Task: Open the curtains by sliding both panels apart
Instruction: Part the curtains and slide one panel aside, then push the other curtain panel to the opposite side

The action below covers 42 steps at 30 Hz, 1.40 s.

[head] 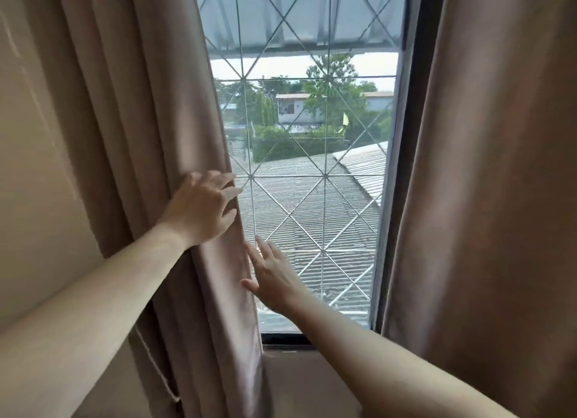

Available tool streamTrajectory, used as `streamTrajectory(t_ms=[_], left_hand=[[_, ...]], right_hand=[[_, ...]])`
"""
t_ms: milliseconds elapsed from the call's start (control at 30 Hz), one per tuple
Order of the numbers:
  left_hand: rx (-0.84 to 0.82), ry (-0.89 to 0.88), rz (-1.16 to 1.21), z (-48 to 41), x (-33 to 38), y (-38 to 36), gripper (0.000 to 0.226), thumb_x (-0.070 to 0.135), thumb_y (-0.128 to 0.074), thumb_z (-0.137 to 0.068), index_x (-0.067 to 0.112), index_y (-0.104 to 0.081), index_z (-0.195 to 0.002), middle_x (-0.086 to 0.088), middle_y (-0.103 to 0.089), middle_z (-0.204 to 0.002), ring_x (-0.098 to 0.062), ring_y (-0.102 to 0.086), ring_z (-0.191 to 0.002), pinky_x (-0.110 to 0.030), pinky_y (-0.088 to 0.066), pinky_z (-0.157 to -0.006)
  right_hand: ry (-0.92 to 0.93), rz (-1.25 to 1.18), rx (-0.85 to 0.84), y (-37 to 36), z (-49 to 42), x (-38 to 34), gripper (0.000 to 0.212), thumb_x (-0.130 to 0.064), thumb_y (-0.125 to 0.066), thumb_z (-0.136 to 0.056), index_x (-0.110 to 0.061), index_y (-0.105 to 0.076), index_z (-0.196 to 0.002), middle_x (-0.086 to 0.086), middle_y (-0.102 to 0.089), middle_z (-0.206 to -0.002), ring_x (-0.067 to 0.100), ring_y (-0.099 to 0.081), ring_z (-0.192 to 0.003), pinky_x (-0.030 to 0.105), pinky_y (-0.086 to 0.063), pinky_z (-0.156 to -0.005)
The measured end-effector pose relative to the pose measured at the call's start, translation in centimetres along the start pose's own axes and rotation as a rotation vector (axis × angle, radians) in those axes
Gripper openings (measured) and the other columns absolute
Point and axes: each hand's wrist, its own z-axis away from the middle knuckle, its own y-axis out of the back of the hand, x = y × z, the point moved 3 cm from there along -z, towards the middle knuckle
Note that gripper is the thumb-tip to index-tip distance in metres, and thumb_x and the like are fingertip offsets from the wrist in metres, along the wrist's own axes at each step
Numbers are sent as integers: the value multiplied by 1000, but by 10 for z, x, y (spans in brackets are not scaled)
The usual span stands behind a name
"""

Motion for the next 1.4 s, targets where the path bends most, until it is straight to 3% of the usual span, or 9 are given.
streamTrajectory(t_ms=[267,667,867,1033,1200,1400], left_hand=[[-21,75,315,-61,89,0,61,50,-58,-102,22,-50,-156,-7,-42,-167,-30,-39,-153,-56,-35,-124],[1,43,499,-147,223,28,63,45,-58,-105,13,-44,-158,-13,-41,-167,-34,-38,-153,-55,-42,-120],[82,-9,507,-186,263,46,65,49,-54,-105,22,-40,-163,-8,-35,-171,-33,-35,-156,-60,-44,-117],[136,-50,585,-213,296,54,71,58,-48,-106,25,-32,-166,-6,-30,-174,-30,-32,-158,-57,-40,-121],[217,-119,696,-240,326,59,91,81,-35,-98,29,-17,-170,4,-19,-178,-29,-27,-160,-56,-37,-124],[290,-174,756,-270,363,65,98,80,-39,-97,23,-10,-171,3,-10,-180,-21,-18,-164,-49,-32,-126]], right_hand=[[13,224,7,70,58,83,86,-47,-61,-100,-19,-12,-164,19,-16,-171,43,-14,-156,62,-24,-123],[-51,378,14,171,148,192,80,-44,-59,-101,-25,-14,-164,10,-12,-173,31,-3,-159,57,-5,-126],[-22,453,72,195,169,223,77,-46,-64,-98,-26,-28,-162,12,-23,-171,33,-13,-158,62,-6,-125],[14,571,123,201,175,241,71,-41,-72,-93,-23,-43,-155,15,-36,-165,33,-19,-157,62,8,-122],[-52,656,145,206,178,258,68,-38,-72,-91,-25,-48,-153,14,-39,-164,34,-17,-158,64,14,-120],[-143,748,183,218,175,290,60,-34,-66,-95,-25,-50,-152,13,-39,-164,34,-18,-157,62,16,-121]])
